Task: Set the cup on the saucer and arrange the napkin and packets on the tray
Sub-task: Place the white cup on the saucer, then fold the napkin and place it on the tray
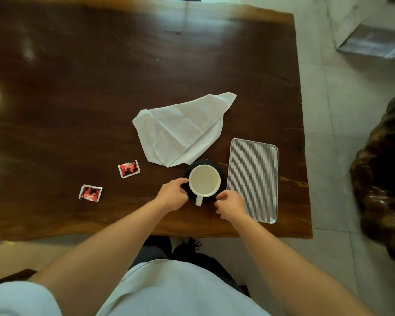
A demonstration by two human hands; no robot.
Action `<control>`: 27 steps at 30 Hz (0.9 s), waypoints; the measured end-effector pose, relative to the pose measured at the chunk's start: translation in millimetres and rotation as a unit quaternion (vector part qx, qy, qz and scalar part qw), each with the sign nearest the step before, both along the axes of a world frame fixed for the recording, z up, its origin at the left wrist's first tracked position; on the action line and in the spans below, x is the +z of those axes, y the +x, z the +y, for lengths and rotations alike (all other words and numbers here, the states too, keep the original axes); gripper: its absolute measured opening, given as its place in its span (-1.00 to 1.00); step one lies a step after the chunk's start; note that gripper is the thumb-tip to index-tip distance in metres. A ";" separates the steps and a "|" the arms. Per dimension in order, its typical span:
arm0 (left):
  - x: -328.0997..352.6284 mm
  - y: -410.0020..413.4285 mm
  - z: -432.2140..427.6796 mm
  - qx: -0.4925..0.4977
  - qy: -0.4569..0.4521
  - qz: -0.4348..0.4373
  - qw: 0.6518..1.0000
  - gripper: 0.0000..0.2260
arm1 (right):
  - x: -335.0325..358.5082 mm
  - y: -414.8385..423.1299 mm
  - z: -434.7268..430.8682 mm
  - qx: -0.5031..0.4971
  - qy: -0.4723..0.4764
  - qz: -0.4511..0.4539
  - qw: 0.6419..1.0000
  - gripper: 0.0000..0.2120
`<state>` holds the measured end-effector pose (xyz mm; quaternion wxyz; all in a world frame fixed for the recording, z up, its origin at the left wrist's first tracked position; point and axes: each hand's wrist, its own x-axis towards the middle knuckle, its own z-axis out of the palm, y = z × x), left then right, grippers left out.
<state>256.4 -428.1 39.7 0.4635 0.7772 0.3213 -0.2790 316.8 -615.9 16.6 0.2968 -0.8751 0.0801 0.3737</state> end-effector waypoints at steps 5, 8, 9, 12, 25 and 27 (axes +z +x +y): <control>11.2 -2.7 13.9 -0.007 0.038 -0.020 0.999 -0.73 | 19.0 14.5 4.7 0.013 -0.029 -0.128 0.991 -0.91; 11.5 -4.7 20.7 0.002 0.066 -0.031 0.997 -0.75 | 27.3 23.9 14.0 0.036 -0.029 -0.185 0.982 -0.87; 10.8 -4.7 23.2 0.005 0.069 -0.032 0.997 -0.76 | 28.9 27.3 18.8 0.045 -0.025 -0.191 0.980 -0.88; 9.3 -1.1 31.6 0.008 0.075 -0.033 0.997 -0.79 | 32.3 37.6 35.8 0.075 -0.019 -0.194 0.978 -0.93; -7.8 38.7 75.7 0.116 0.079 0.002 0.990 -0.88 | 21.7 93.4 117.6 0.109 0.011 -0.117 0.987 -0.90; -14.2 46.7 84.4 0.128 0.084 0.008 0.988 -0.87 | 17.0 105.8 133.8 0.092 0.015 -0.083 0.992 -0.89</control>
